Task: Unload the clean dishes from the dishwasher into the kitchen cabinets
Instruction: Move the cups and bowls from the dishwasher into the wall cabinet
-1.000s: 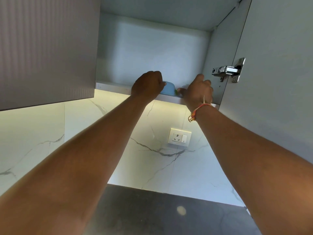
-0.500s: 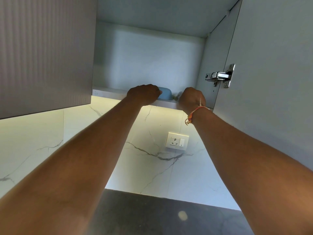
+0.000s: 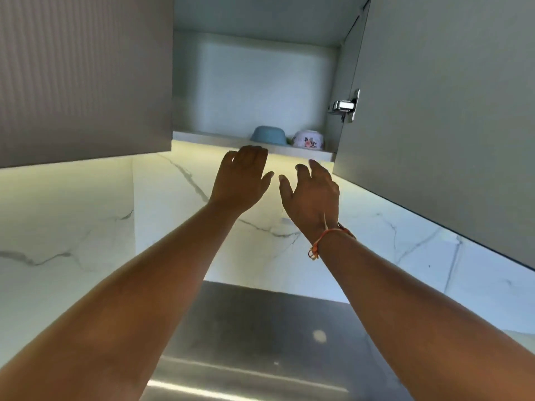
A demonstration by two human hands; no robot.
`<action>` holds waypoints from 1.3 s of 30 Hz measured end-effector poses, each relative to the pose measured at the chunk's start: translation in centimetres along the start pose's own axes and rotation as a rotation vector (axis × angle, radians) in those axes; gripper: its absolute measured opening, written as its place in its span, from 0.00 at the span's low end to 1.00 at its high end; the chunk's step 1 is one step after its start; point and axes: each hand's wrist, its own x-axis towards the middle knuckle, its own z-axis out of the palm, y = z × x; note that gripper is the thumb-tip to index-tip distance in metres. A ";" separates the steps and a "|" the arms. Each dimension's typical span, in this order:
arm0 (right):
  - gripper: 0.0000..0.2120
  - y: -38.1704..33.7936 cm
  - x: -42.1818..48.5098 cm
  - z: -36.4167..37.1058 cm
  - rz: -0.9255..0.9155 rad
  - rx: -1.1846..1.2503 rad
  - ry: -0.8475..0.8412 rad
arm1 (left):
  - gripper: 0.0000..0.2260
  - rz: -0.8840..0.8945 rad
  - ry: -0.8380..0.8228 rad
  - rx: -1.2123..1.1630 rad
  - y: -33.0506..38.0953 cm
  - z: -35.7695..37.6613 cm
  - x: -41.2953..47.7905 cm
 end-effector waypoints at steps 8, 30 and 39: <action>0.30 3.3 -12.5 -8.1 -0.065 0.005 -0.270 | 0.25 -0.111 -0.232 -0.074 9.8 -8.8 -12.2; 0.27 36.1 -53.3 -33.2 0.464 -0.126 -0.675 | 0.23 0.031 -0.865 -0.812 55.4 -30.2 -34.0; 0.26 48.7 -64.8 -37.1 0.970 -0.244 -0.769 | 0.20 0.309 -1.216 -1.053 74.5 -28.2 -37.9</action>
